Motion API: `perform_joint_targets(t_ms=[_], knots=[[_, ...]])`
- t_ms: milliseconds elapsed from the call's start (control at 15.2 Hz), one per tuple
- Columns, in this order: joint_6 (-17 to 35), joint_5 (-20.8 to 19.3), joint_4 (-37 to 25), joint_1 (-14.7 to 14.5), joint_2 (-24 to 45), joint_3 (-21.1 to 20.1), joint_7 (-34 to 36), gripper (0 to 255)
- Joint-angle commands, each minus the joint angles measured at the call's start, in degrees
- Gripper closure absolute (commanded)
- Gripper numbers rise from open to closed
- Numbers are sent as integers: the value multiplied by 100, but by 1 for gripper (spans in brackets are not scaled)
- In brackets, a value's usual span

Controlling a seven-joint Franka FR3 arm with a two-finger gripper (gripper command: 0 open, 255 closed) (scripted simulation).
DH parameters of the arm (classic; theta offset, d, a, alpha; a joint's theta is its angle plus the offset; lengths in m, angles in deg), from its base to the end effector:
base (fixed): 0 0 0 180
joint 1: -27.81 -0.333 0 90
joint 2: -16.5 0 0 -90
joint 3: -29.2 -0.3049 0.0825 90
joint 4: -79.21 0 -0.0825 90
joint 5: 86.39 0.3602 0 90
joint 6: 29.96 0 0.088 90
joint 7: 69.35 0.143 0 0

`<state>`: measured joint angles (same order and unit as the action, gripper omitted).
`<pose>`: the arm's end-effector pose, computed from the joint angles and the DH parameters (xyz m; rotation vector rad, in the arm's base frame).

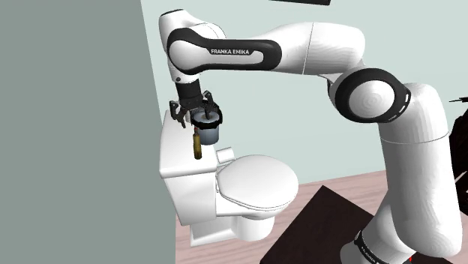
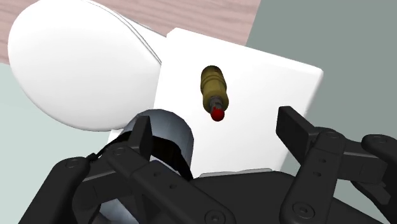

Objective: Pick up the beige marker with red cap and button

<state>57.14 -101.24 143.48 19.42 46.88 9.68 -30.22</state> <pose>0.6194 0.2262 0.4672 2.9892 -0.3454 -0.0617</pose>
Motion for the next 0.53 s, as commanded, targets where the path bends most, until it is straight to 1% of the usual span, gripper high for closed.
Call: perform_joint_targets(t_ms=[0, 396, 462], knots=[[-34, -46, -165, -58, 159, 22, 43, 0], [524, -30, 492, 37, 71, 19, 114, 0], [524, -30, 492, 37, 71, 19, 114, 0]])
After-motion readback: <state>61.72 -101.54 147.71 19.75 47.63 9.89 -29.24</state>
